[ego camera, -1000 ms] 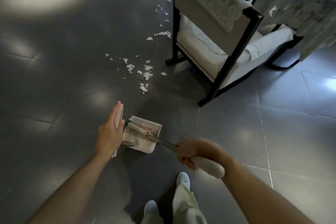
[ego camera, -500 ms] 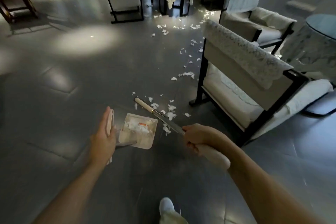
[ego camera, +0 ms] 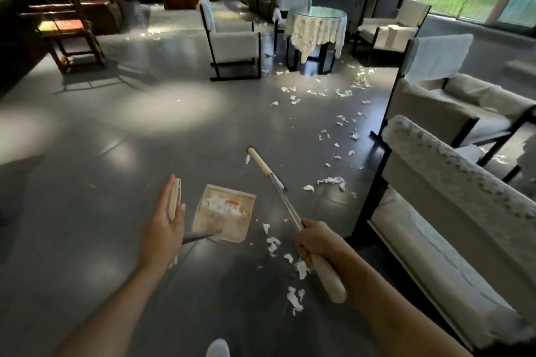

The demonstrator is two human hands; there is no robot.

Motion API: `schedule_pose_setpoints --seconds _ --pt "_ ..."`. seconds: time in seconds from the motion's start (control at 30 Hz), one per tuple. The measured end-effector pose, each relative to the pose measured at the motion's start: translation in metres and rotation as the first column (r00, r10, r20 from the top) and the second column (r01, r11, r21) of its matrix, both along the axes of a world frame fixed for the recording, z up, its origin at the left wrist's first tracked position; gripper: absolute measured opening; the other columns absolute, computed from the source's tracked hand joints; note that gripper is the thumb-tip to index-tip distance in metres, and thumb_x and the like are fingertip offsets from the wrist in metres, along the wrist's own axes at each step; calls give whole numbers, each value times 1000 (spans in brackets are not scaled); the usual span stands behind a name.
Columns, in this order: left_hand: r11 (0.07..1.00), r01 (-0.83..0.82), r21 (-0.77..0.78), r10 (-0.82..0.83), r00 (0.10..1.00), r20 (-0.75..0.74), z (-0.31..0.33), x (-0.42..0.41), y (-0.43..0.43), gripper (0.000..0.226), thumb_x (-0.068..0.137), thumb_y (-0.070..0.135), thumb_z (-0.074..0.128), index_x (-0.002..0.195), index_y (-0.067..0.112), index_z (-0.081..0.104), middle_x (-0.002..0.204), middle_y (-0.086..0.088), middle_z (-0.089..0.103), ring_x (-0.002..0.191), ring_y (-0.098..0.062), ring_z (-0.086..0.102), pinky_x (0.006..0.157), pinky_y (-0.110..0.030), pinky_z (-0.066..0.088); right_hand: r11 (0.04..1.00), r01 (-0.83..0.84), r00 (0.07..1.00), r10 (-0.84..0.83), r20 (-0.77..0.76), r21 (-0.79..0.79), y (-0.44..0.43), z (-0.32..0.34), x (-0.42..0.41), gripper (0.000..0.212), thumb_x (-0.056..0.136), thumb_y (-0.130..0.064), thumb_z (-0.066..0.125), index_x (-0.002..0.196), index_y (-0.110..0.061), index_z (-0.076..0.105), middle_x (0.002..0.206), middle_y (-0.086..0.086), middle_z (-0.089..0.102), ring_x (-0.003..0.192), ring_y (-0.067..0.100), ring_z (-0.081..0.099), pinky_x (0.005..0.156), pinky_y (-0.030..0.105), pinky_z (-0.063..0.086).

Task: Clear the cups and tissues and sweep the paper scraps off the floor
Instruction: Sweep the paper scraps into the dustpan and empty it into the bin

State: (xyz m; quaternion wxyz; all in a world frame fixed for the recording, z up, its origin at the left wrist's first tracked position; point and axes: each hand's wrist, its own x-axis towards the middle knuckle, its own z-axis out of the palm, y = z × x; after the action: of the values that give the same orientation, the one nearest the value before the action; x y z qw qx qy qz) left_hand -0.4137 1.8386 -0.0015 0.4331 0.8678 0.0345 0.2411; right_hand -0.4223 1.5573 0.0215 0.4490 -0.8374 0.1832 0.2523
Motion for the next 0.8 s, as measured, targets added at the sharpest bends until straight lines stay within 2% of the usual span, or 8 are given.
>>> schedule_pose_setpoints --seconds 0.1,0.17,0.23,0.33,0.4,0.53,0.67,0.8 --pt "1000 30 0 -30 999 19 -1 77 24 52 93 5 53 142 17 39 139 7 46 120 -18 50 86 -6 32 998 66 997 -66 -27 8 26 -4 81 16 82 -2 48 94 -8 56 79 12 56 67 22 55 59 30 48" --pt "995 86 -51 -84 995 47 -3 127 39 53 93 1 51 142 18 38 133 9 45 119 -6 49 82 7 28 997 70 997 -71 -20 -34 44 -6 140 7 84 -3 51 82 -3 58 85 13 56 77 23 55 69 32 48" --pt "993 110 -49 -106 991 78 -1 177 55 56 92 -1 52 139 25 36 131 11 45 116 8 48 83 4 34 993 86 996 -87 -3 -84 64 -8 193 8 84 -3 54 80 -1 60 90 15 59 83 23 58 75 32 51" --pt "995 99 -32 -97 994 45 8 269 81 56 91 6 56 140 27 40 133 9 50 111 -15 61 81 -30 51 975 215 976 -213 43 -52 79 -20 272 13 84 -3 50 72 -8 49 76 10 60 70 22 61 59 30 52" --pt "996 90 2 -90 996 17 16 325 92 55 90 6 59 140 21 42 132 0 55 111 -31 61 84 -36 48 958 277 961 -278 -5 -74 83 -22 324 13 83 -3 50 72 -7 46 67 7 57 51 15 57 43 22 46" --pt "983 165 77 -168 985 26 26 438 99 55 90 6 58 141 21 41 128 14 50 114 -25 59 83 -24 42 947 318 947 -319 -23 -52 84 -26 437 12 77 0 48 86 0 57 64 11 57 52 21 54 56 30 49" --pt "977 201 73 -204 978 37 23 563 94 56 90 3 57 142 17 40 130 14 47 113 -25 59 80 -19 41 950 313 947 -313 66 3 82 -35 561 24 77 -4 47 99 -1 58 74 12 59 57 23 55 51 29 47" --pt "972 228 54 -231 971 59 30 699 79 57 90 1 56 142 19 40 129 19 45 108 -28 62 74 -10 41 928 359 921 -370 119 104 78 -34 694 13 81 -1 45 88 -9 52 62 9 54 46 18 51 42 23 41"
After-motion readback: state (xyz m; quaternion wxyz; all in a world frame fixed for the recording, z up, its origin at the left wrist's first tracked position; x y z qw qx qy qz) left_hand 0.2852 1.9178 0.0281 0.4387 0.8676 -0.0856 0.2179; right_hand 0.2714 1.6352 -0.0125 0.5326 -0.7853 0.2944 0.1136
